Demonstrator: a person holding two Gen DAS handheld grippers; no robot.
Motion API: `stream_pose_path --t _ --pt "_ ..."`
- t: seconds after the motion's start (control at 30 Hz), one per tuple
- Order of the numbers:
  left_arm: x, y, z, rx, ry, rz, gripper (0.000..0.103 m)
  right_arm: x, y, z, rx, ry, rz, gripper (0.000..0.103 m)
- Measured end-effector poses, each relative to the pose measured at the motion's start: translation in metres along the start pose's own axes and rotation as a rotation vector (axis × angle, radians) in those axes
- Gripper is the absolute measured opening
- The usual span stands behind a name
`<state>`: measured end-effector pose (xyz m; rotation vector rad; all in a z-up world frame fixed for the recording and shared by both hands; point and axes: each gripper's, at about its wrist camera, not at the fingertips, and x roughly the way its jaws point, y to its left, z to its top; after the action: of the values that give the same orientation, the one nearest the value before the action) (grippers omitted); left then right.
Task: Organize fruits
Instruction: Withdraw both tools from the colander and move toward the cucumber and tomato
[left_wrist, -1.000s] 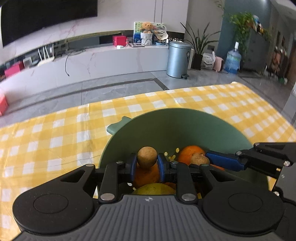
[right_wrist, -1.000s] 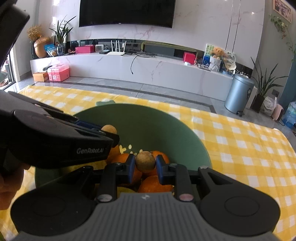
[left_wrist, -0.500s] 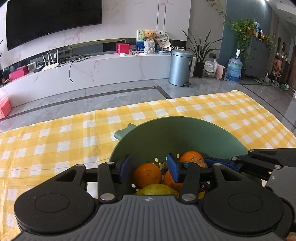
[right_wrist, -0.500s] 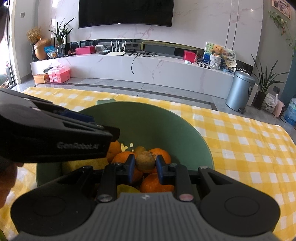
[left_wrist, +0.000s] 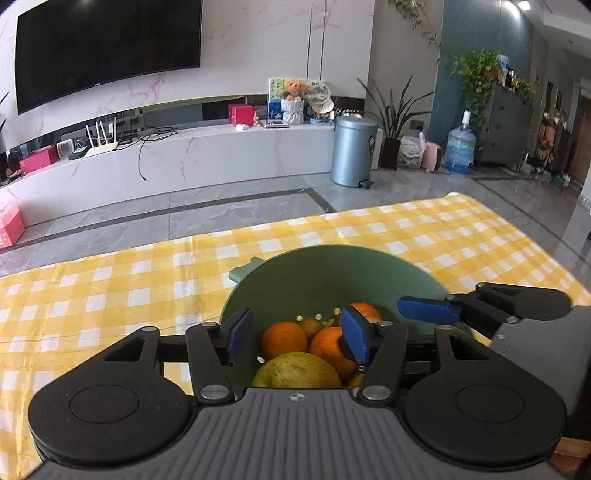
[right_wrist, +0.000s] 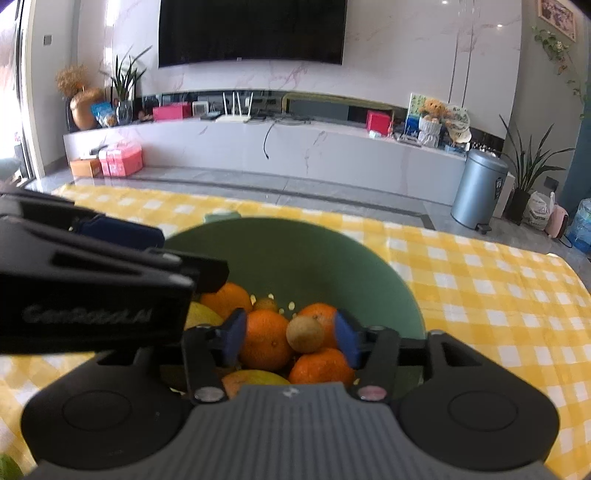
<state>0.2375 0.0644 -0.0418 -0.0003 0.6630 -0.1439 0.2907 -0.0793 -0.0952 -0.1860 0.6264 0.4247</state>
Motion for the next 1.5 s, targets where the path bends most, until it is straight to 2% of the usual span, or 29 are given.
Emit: stream_pose_path --t 0.07,0.33,0.6,0.8,0.93,1.13,1.27,1.5 --pt "-0.009 -0.001 0.001 -0.010 -0.010 0.001 0.066 -0.006 0.001 0.000 0.002 -0.020 -0.003 0.061" --pt "-0.045 -0.007 -0.002 -0.051 -0.048 0.016 0.067 -0.037 0.002 -0.007 0.023 -0.064 -0.008 0.069" --pt "-0.074 -0.009 -0.019 -0.109 0.020 0.038 0.067 -0.078 0.009 -0.013 0.027 -0.112 0.001 0.072" --pt "-0.096 -0.012 -0.035 -0.129 0.062 0.043 0.067 -0.102 0.019 -0.025 0.005 -0.101 0.013 0.073" --pt "-0.107 -0.018 -0.041 -0.126 0.132 0.047 0.067 -0.112 0.015 -0.038 0.041 -0.048 0.036 0.073" --pt "-0.113 -0.018 -0.052 -0.184 0.237 0.053 0.067 -0.122 0.006 -0.063 0.133 0.095 0.095 0.073" --pt "-0.111 -0.012 -0.067 -0.293 0.322 0.085 0.066 -0.126 0.004 -0.073 0.175 0.140 0.131 0.073" --pt "-0.111 -0.001 -0.096 -0.485 0.388 0.178 0.065 -0.130 0.002 -0.088 0.210 0.185 0.183 0.072"
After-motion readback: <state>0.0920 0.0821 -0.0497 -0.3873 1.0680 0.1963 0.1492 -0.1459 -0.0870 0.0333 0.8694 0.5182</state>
